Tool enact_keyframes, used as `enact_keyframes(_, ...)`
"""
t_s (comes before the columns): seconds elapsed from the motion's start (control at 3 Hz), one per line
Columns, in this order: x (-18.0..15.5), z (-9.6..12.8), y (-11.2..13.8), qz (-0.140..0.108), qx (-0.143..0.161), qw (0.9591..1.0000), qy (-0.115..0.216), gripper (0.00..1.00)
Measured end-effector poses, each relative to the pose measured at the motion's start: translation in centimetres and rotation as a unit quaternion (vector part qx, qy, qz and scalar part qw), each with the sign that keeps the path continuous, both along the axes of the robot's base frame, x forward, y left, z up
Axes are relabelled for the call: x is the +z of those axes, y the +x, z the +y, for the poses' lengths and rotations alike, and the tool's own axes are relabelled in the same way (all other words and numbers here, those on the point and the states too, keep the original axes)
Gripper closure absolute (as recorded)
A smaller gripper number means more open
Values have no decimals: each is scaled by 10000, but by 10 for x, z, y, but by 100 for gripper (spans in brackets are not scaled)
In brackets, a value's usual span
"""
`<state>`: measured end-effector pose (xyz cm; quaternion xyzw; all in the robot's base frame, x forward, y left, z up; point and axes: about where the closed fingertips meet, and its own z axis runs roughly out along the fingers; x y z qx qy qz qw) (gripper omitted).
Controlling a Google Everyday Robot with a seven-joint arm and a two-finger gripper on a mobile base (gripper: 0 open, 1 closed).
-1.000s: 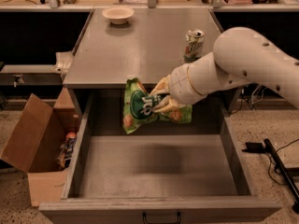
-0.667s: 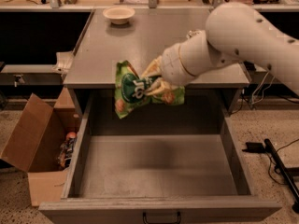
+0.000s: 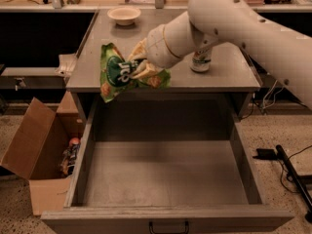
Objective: Pick green rice chip bag from top drawer and place on counter
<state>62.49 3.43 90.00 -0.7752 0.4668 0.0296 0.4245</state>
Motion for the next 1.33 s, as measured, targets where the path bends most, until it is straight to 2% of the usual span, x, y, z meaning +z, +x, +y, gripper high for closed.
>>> enact_keyframes(0.33, 8, 28, 24, -37, 109, 9999, 127, 100)
enact_keyframes(0.67, 16, 46, 44, -17, 95, 9996, 279, 100)
enact_keyframes(1.0, 25, 65, 66, 70, 35, 9991, 425, 100)
enact_keyframes(1.33, 29, 72, 92, 207, -157, 9984, 507, 100)
